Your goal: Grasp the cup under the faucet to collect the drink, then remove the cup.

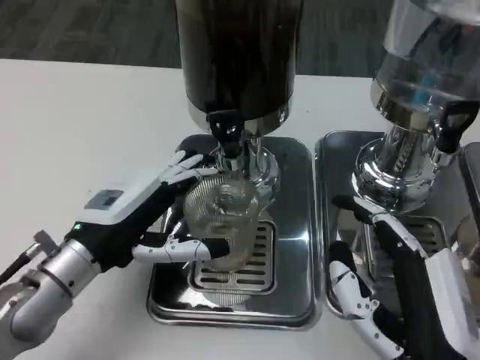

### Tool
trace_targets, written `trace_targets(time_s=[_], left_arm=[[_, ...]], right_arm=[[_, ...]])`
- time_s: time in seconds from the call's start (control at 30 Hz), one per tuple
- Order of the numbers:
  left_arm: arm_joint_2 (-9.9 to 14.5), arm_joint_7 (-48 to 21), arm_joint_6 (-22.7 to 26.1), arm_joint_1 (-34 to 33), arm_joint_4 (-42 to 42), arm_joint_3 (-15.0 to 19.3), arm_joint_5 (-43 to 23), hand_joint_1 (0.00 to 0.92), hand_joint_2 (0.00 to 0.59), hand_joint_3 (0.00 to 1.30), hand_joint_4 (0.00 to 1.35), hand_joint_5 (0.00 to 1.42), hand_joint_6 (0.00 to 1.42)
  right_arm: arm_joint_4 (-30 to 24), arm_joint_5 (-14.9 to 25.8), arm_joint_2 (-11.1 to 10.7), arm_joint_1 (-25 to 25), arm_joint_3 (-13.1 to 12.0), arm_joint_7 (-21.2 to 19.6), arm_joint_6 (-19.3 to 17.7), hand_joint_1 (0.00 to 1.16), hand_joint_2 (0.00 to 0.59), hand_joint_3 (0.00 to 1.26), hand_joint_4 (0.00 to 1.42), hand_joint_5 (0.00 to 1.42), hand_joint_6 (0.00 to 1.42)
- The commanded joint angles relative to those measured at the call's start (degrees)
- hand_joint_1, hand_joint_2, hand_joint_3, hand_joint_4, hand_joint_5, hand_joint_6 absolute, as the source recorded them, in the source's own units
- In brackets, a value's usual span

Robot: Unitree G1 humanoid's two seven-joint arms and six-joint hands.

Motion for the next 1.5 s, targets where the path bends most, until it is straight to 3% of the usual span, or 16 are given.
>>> trace_targets(time_s=[0.03,0.37,0.53,0.67,0.8,0.97,1.23,1.5], left_arm=[[1.84,0.59,-0.45,2.10,-1.69,2.30,-1.27,0.083,0.034,0.24,0.00,0.00,0.17],[5.36,-1.59,-3.67,7.33,-7.43,7.70,-5.95,0.071,0.032,0.21,0.00,0.00,0.18],[6.12,-7.27,-9.09,9.19,-8.62,11.23,-15.20,0.061,0.085,0.18,0.00,0.03,0.26],[6.02,-18.06,-11.15,9.82,-9.25,13.45,-28.67,0.006,0.105,0.19,0.02,0.08,0.29],[4.62,-42.36,-1.49,10.17,-15.12,16.91,-55.18,0.000,0.085,0.22,0.08,0.13,0.31],[4.62,-63.80,17.02,9.43,-21.45,22.96,-71.53,0.000,0.056,0.26,0.12,0.16,0.32],[4.22,-78.93,44.22,5.40,-24.94,29.47,-77.28,0.000,0.043,0.18,0.14,0.19,0.33],[2.64,-84.15,54.93,1.17,-25.09,31.93,-75.92,0.000,0.040,0.08,0.12,0.17,0.32]], right_arm=[[0.47,0.56,0.10,-0.58,0.08,0.14,0.18,0.34,0.422,0.29,0.22,0.23,0.16],[1.75,1.08,0.04,-1.72,0.04,-0.06,-0.19,0.34,0.422,0.29,0.22,0.23,0.16],[3.22,1.20,0.22,-2.89,0.51,-0.23,-0.49,0.34,0.422,0.29,0.22,0.23,0.16],[4.16,1.39,0.27,-3.89,0.76,-0.47,-0.68,0.34,0.422,0.29,0.22,0.23,0.16],[5.57,1.87,0.51,-4.80,0.84,-0.79,-0.93,0.34,0.422,0.29,0.22,0.23,0.16],[6.59,2.08,0.70,-5.01,0.97,-1.34,-1.24,0.34,0.422,0.29,0.22,0.23,0.16],[7.86,1.91,1.28,-5.87,1.37,-2.42,-1.45,0.34,0.424,0.29,0.22,0.23,0.16],[9.04,1.86,1.77,-6.42,1.68,-3.68,-1.69,0.35,0.430,0.29,0.22,0.24,0.16]])
